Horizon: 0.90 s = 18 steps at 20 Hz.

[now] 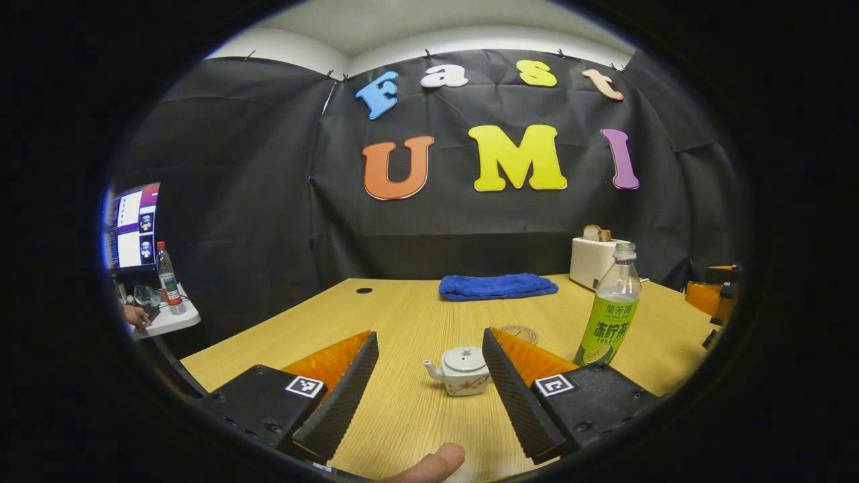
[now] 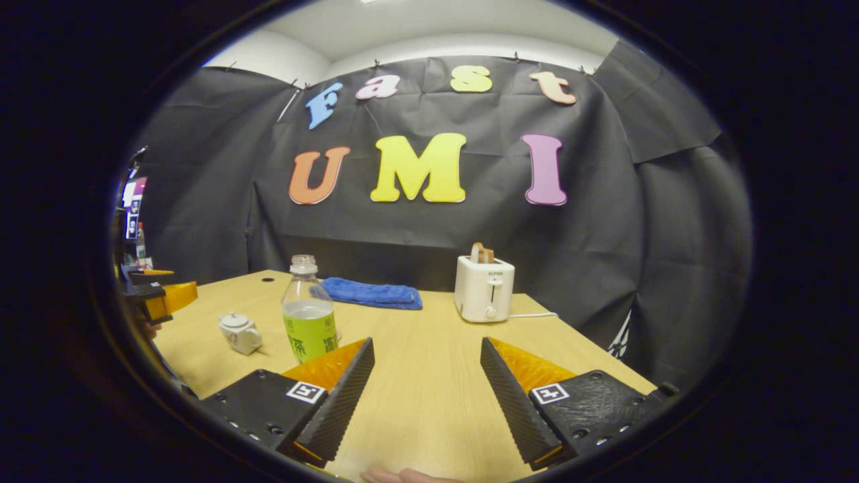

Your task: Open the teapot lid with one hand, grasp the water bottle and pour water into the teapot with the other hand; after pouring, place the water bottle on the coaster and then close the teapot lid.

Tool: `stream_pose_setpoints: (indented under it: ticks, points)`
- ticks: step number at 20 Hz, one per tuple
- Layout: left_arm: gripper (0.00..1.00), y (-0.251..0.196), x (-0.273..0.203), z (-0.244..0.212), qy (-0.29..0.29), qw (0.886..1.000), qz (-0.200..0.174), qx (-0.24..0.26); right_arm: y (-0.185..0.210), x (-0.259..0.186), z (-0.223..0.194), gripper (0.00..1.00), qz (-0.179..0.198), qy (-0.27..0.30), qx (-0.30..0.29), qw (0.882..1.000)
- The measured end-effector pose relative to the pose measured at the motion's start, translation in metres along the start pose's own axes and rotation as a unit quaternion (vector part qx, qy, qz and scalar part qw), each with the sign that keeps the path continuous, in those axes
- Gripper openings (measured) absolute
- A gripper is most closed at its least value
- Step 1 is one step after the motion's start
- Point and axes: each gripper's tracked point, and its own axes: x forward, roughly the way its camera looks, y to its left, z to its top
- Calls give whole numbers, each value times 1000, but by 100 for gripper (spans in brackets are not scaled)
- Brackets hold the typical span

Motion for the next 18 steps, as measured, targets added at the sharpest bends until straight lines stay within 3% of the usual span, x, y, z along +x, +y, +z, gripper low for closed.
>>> stream_pose_setpoints:
  ticks: [9, 16, 18]
  points:
    - [98, -2, 25, -8, 10, 1000, 1, -17, 20, 5, -7, 95, 29, 8, 0, 1000]
    - [98, -25, 56, -8, 6, 1000, -20, -17, 17, 16, -15, 98, 30, 10, -7, 999]
    - [98, -31, 65, -11, 6, 999, -27, -18, 15, 21, -20, 94, 29, 16, -6, 999]
